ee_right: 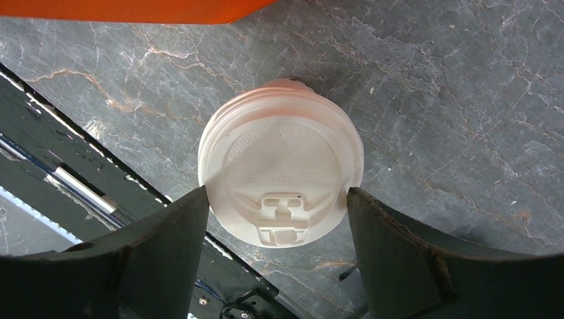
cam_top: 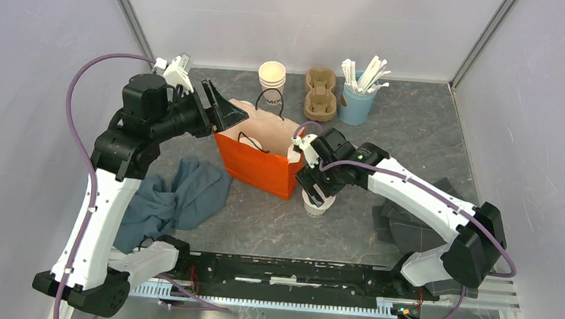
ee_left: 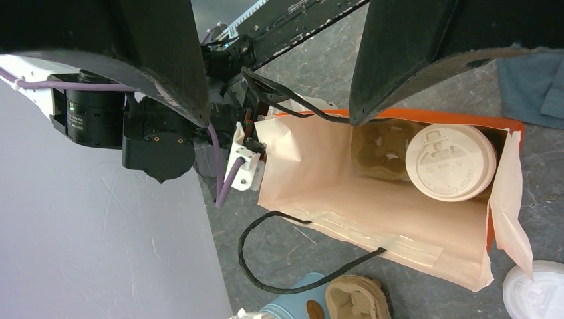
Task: Pack the takeout coffee
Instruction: Close the cup lid on the coffee cup.
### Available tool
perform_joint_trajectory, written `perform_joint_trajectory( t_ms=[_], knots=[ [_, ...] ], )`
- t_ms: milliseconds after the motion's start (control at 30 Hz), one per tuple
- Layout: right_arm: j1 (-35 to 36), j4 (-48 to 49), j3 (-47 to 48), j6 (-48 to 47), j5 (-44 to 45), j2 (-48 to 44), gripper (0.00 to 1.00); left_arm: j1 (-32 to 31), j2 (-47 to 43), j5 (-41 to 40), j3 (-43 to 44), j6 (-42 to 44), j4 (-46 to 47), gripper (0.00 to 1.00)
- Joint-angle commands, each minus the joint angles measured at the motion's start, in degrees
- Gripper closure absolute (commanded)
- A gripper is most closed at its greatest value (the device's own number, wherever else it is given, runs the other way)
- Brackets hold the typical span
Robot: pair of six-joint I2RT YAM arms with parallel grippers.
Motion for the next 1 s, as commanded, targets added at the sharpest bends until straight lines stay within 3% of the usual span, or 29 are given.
perform_joint_trajectory(
  t_ms=[0,567,800,967],
  knots=[
    [0.37,1.38,0.89,0.12,-1.47,0.30,0.18,0.06,-0.15,0.95,1.86,1.16,1.56,0.18],
    [0.35,4.94,-0.73,0.56,-3.96,-2.37,0.11,0.06,-1.54,0.36,0.72,-0.09,0.97,0.18],
    [-1.58,7.65,-2.20,5.16,-5.45,-6.46,0.11,0.10,-5.61,-2.31,0.12,-0.63,-8.43,0.18],
    [-8.80,12.35,-7.55,9.25,-13.85,-11.27,0.10,0.06,-10.82,-3.84,-2.77,-4.10,-15.60,0.18]
  ],
)
